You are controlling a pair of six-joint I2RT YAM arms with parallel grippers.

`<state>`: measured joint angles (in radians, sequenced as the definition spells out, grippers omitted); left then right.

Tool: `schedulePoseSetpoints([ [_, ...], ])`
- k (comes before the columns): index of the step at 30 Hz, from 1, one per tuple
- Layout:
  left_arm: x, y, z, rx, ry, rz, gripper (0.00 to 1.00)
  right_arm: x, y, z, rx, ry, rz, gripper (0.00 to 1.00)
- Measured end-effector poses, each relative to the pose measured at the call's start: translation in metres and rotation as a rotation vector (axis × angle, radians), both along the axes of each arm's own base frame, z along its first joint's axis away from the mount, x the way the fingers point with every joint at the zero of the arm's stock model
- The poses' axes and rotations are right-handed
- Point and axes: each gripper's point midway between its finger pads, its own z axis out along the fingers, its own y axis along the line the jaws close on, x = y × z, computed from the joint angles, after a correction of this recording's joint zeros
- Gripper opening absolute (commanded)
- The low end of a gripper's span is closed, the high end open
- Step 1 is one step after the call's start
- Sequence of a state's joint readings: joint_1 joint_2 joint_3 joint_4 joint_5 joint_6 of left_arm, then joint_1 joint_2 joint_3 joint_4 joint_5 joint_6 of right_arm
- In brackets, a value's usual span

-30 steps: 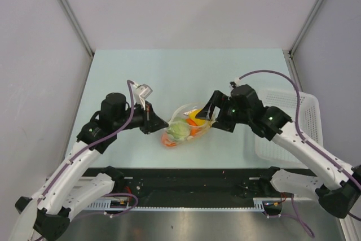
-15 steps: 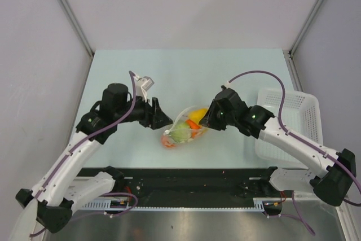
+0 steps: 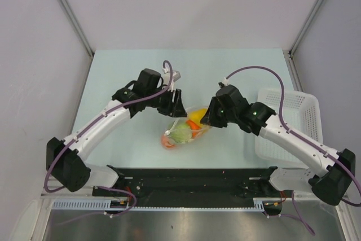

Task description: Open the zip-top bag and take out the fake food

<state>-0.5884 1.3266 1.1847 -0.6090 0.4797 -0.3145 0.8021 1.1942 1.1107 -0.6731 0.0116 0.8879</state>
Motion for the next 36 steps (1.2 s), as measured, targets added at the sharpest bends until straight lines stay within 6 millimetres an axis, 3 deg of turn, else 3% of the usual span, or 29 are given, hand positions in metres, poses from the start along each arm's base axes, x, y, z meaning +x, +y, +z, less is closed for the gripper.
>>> schedulePoseSetpoints([
  [1,0.003,-0.001,-0.003,0.008,0.006,0.002,0.32,0.0,0.0,-0.001,-0.003,0.004,0.006,0.2],
  [3,0.009,-0.002,-0.006,0.031,0.008,0.013,0.14,0.001,-0.001,-0.005,-0.008,0.015,0.018,0.19],
  [5,0.016,-0.001,-0.005,0.056,-0.001,0.039,0.01,0.003,-0.002,-0.007,-0.013,0.022,0.028,0.19],
  [6,0.018,0.0,-0.003,0.064,-0.005,0.051,0.0,0.004,-0.002,-0.008,-0.016,0.022,0.035,0.19],
  [12,0.024,0.013,0.016,0.094,-0.057,0.122,0.0,0.009,0.002,-0.003,-0.019,0.012,0.094,0.25],
  [16,0.013,0.027,0.036,0.072,-0.083,0.182,0.0,0.011,0.01,-0.001,-0.026,-0.002,0.143,0.3],
  [20,-0.008,0.039,0.052,0.007,-0.091,0.226,0.0,0.011,0.019,0.0,-0.032,-0.008,0.182,0.43],
  [23,-0.02,0.043,0.045,-0.031,-0.058,0.251,0.0,0.01,0.021,-0.001,-0.048,-0.013,0.206,0.52],
  [28,-0.017,0.032,0.026,-0.058,0.02,0.272,0.0,0.009,0.011,-0.004,-0.101,-0.011,0.217,0.64],
  [32,-0.01,0.024,0.02,-0.066,0.048,0.271,0.0,0.011,-0.005,-0.004,-0.159,-0.013,0.202,0.66],
  [36,-0.007,0.02,0.019,-0.062,0.059,0.267,0.0,0.02,-0.009,0.018,-0.172,-0.068,0.189,0.66],
])
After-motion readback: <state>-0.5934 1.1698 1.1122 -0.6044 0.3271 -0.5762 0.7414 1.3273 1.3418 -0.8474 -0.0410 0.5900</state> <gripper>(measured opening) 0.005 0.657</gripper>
